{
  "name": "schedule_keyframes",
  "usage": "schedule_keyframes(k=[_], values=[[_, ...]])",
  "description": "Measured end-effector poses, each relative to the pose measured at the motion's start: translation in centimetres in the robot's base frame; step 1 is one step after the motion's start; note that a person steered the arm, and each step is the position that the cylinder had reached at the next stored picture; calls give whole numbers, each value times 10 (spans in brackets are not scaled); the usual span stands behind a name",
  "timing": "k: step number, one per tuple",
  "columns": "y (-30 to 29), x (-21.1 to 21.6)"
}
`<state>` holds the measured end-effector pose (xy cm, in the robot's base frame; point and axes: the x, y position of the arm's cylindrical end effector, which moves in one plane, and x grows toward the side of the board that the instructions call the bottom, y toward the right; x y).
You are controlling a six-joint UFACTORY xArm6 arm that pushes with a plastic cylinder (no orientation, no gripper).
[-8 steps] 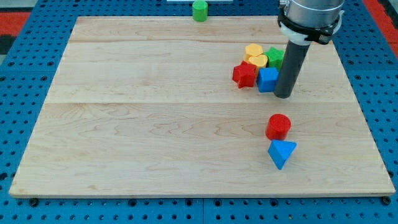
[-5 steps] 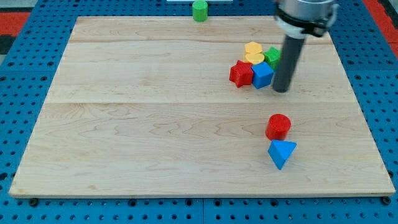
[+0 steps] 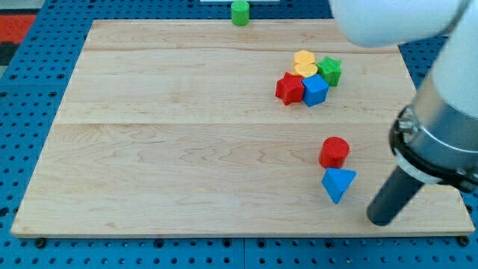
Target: Keep the blue triangle at the top left of the red star
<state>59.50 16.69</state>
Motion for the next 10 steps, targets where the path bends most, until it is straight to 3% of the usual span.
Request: schedule_keyframes(k=[2, 3, 5, 8, 10], values=[[-60, -34], [-44, -71], [-52, -61], [-183, -57], [-208, -59]])
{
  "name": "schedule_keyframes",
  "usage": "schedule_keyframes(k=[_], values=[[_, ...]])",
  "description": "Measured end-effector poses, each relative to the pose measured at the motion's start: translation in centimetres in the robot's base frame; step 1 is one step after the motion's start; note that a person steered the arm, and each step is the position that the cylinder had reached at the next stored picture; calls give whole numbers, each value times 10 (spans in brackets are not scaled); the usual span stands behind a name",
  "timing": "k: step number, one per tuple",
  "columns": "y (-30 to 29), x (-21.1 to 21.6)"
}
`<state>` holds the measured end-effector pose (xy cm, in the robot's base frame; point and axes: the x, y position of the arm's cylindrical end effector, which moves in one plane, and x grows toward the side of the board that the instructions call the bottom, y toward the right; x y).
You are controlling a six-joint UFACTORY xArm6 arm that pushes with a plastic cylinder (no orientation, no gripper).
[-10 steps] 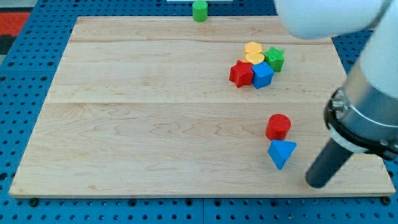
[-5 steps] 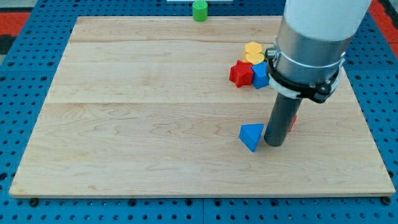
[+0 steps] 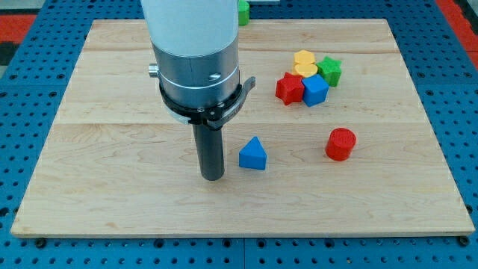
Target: Keep the blue triangle at the top left of the red star
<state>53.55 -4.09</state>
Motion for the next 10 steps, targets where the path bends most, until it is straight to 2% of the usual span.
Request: schedule_keyframes(k=[1, 4, 6, 7, 8, 9, 10], values=[[0, -1], [88, -8], [7, -18], [14, -26], [27, -11], [63, -32], [64, -54]])
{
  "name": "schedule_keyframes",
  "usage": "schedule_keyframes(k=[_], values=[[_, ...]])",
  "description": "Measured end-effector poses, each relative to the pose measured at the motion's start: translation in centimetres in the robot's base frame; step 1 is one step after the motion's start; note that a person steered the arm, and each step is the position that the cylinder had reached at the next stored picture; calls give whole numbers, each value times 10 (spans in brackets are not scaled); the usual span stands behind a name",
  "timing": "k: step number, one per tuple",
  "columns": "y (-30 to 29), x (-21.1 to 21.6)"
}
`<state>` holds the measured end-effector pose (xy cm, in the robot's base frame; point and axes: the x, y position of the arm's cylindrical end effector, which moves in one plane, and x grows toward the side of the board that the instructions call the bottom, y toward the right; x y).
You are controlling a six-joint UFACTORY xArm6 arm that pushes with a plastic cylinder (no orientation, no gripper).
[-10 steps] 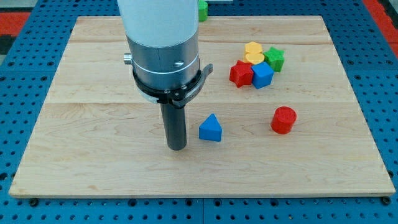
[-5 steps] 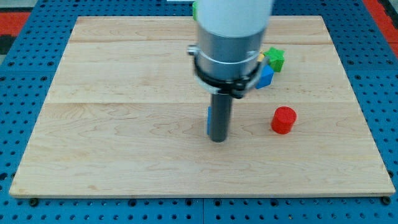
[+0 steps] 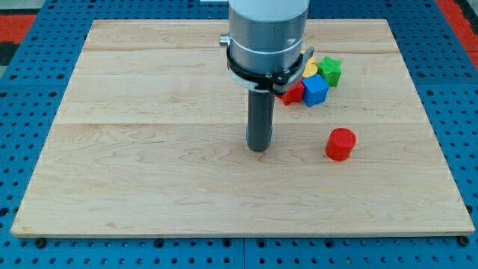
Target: Keep the blue triangle at the top left of the red star
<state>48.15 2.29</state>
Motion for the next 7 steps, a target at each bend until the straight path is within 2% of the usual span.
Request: schedule_keyframes(k=[6, 7], values=[[-8, -117], [-23, -124]])
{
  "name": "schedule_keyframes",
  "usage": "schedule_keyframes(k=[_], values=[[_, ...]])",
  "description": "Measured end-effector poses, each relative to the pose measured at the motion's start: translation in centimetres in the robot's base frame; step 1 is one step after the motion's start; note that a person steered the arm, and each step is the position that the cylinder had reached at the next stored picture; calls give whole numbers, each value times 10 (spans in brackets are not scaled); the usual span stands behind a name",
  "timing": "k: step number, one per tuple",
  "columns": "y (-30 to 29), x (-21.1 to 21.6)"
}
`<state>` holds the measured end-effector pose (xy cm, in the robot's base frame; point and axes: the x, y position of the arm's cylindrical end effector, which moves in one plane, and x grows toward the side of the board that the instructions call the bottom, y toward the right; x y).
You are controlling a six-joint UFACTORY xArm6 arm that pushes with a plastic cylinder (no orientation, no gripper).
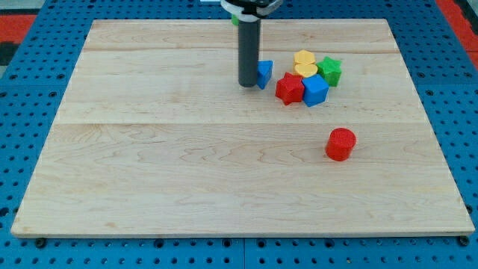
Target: Keep the blue triangle at the top left of the red star
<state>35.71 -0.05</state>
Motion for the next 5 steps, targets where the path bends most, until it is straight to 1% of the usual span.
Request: schedule_keyframes(k=[1, 2, 3, 4, 5], values=[[-11, -13], [-1, -38], [20, -40], [21, -30], [24, -30]])
